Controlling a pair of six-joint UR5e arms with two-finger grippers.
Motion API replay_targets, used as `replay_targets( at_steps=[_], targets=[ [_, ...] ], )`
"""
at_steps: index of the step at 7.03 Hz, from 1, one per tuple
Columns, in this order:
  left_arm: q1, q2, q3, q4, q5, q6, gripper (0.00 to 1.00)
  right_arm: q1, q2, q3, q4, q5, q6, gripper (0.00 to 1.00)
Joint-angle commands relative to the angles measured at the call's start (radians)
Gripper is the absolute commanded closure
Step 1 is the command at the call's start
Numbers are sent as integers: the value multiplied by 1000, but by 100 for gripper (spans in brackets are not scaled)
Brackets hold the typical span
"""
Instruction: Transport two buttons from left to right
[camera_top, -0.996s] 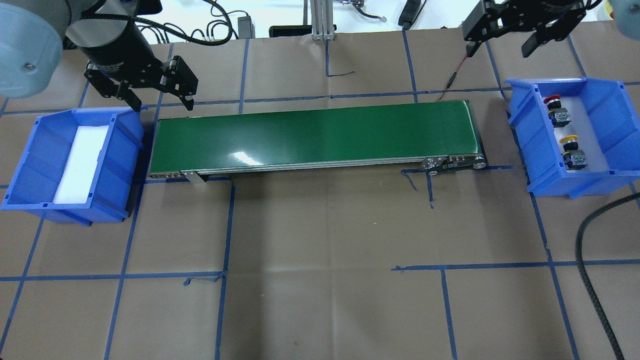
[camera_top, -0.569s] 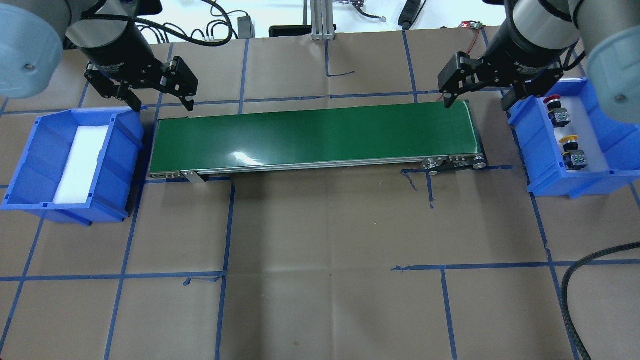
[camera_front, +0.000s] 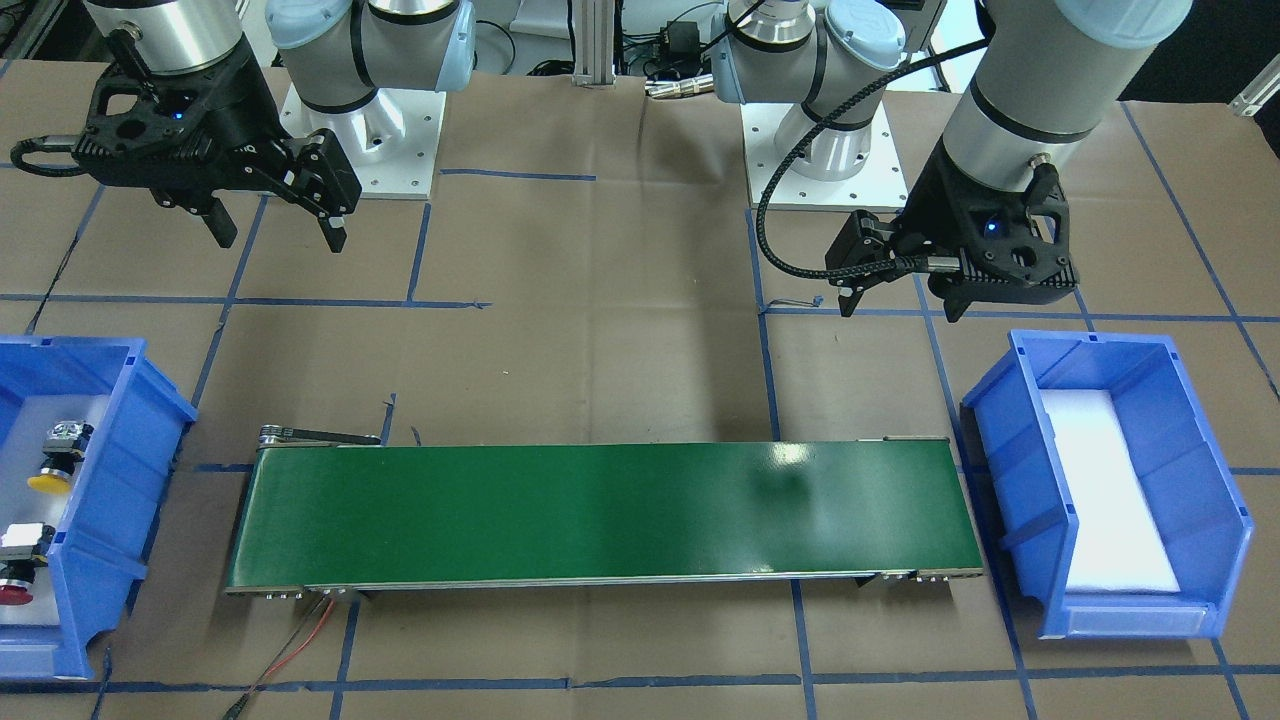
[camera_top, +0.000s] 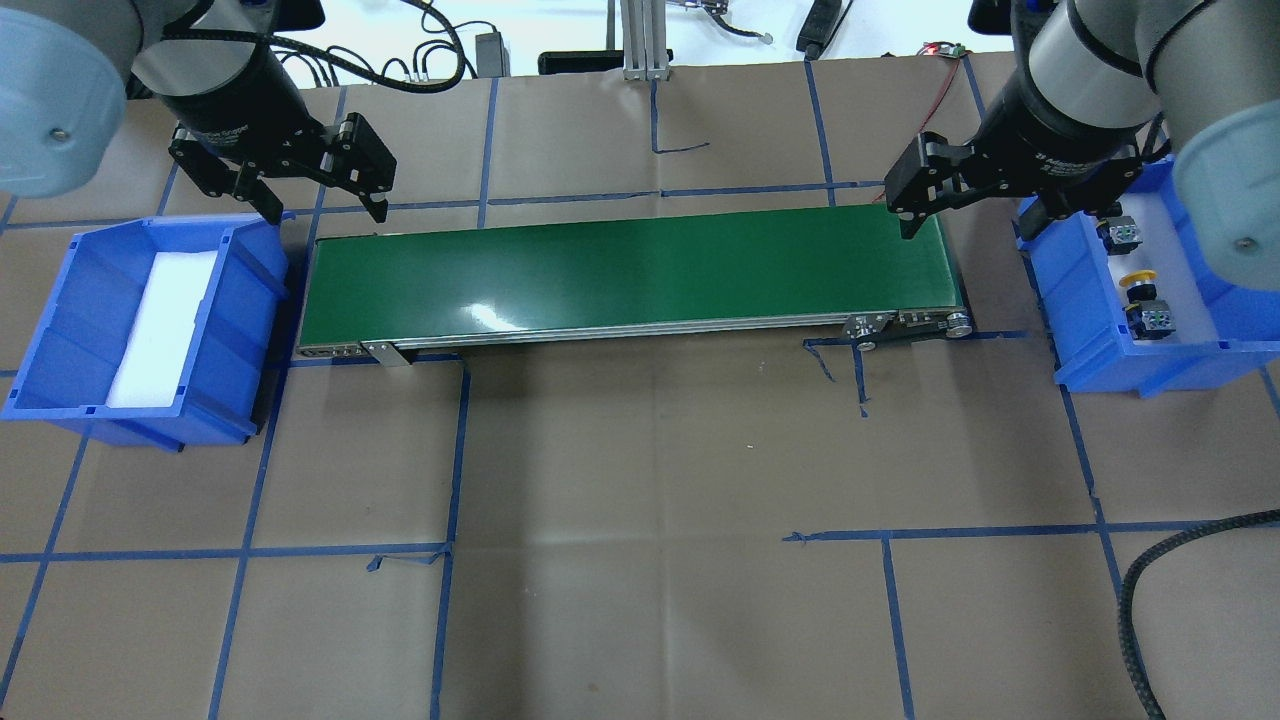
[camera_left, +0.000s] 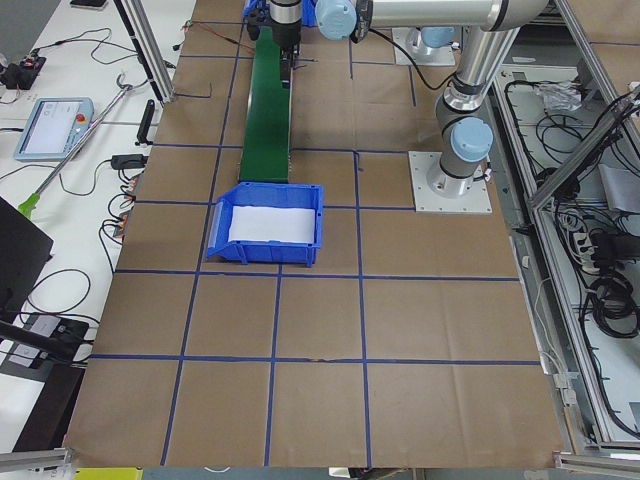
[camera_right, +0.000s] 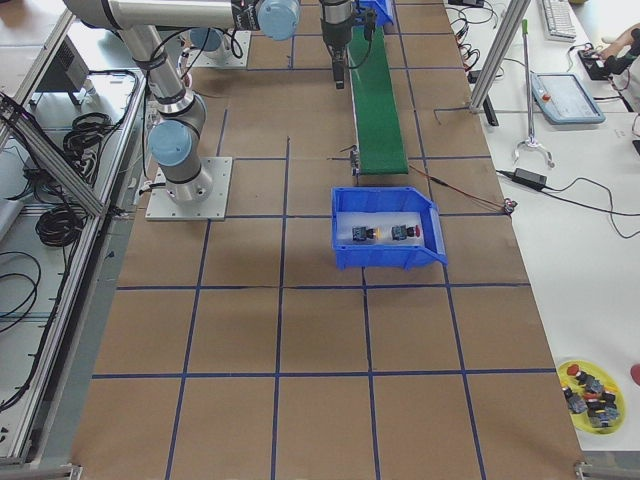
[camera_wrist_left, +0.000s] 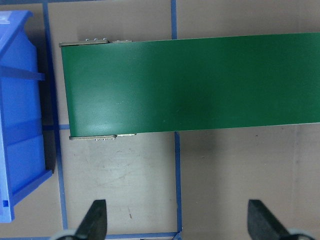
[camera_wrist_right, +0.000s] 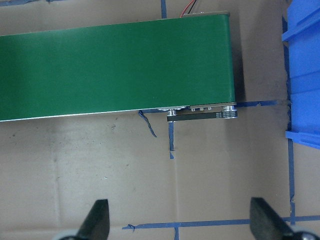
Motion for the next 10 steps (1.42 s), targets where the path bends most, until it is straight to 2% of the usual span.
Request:
replay_targets(
  at_steps=[1,10],
  targets=[
    [-1,0,0,0,0,1,0,53,3,-2,-5,-4,48,0],
    [0,2,-5,-1,0,1,0,52,27,1,-9,-12,35,0]
  ],
)
